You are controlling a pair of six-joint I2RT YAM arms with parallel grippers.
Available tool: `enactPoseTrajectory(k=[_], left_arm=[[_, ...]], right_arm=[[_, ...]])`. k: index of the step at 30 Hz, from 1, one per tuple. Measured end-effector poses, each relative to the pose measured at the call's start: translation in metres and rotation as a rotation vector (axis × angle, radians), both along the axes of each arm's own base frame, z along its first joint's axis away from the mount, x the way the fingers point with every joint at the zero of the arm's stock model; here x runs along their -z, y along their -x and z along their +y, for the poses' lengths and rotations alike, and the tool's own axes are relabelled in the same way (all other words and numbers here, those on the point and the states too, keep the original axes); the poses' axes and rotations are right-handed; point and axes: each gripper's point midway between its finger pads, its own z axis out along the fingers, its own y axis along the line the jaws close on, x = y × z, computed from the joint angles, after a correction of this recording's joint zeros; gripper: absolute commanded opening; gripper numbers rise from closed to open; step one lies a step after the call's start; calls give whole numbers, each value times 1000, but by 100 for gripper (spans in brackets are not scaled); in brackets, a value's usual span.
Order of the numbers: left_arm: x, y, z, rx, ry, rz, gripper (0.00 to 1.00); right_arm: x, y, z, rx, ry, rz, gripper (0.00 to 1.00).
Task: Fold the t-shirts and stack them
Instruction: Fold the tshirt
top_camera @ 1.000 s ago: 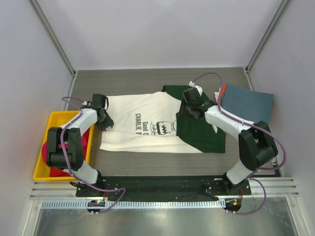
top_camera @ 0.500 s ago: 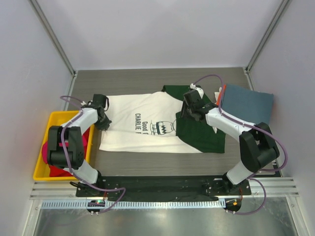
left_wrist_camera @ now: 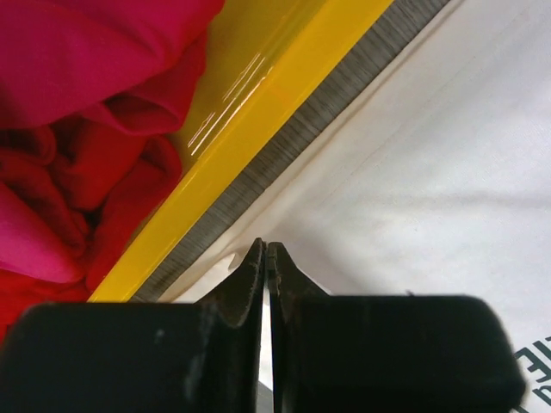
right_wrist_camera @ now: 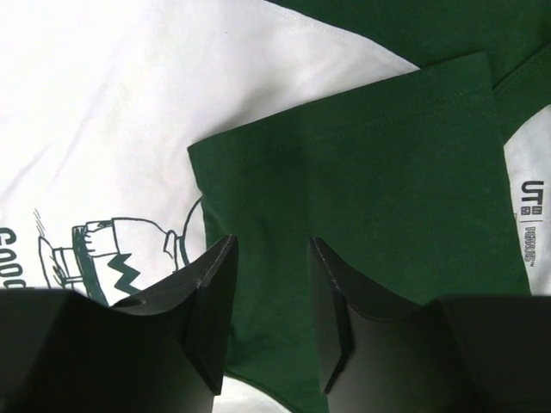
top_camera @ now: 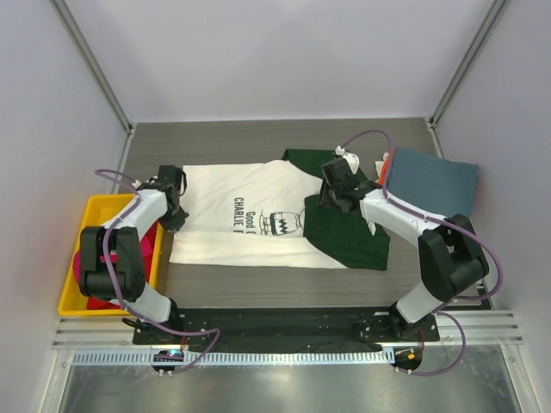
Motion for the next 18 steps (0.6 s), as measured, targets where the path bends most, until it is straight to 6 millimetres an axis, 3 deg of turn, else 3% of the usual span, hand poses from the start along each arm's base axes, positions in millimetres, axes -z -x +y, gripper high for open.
enactPoseTrajectory(k=[1,6,8,10,13,18], left_arm=[[0,0,1,-4,1,1,12],[0,0,0,-1,16,-3,27],[-4,-2,-4,12,36,-16,40],[-11,-4,-8,26,54,-39,53],[-28,-14,-11,46,71,-94,65],[-67,-50,-15,69,82,-210,68]], right_arm=[[1,0,-2,6,4,2,46],[1,-7,-19,41,12,0,51],[-1,-13,-30,66,13,-3,53],[-8,-21,-42,94,7,-14,53],[-26,-43,-55,123,-16,-47,53],[-48,-89,-71,158,-51,-95,53]])
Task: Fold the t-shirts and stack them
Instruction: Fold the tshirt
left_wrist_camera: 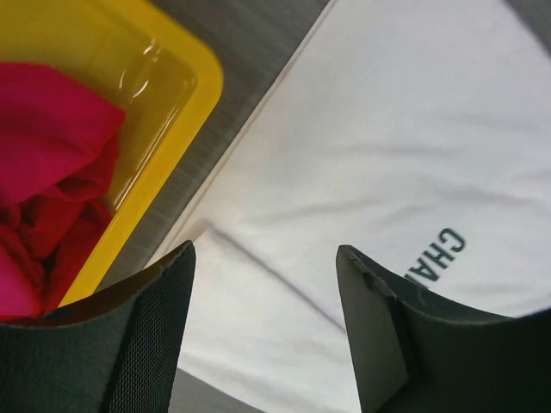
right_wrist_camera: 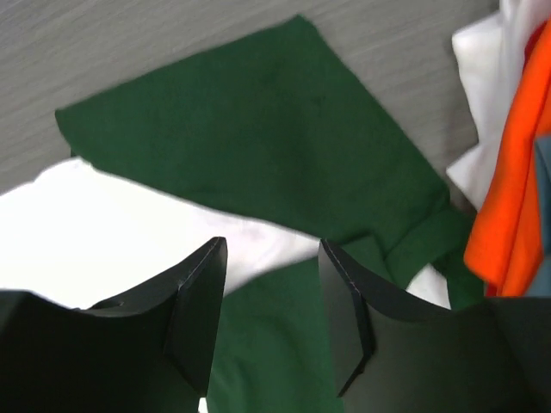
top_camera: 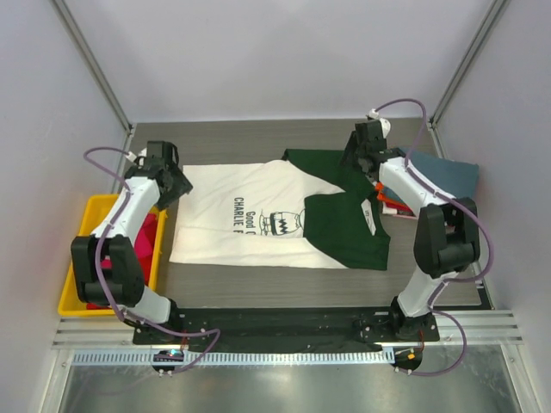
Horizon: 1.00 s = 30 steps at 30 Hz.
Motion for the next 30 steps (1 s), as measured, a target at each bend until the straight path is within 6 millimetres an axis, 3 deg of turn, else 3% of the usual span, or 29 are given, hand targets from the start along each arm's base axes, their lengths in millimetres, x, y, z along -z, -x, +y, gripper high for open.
enactPoseTrajectory(k=[5,8,13,18,23,30], left_arm=[[-24,-56,1,12,43,-78,68],[-19,-87,9,-2,68,-83,69],[6,-125,13,-3,91,-54,70],[25,-151,11,5,115,-44,70],[34,-168,16,-4,119,-55,69],[42,-177,24,-47,134,-77,68]], right_arm=[[13,-44,-2,-9,-4,21,56],[32,-63,-2,-19,-10,56,64],[61,-94,-6,-36,-30,99,66],[81,-126,-22,-26,-51,99,67],[96,-145,-33,-43,-72,103,68],[96,-163,-4,-181,-222,77,64]])
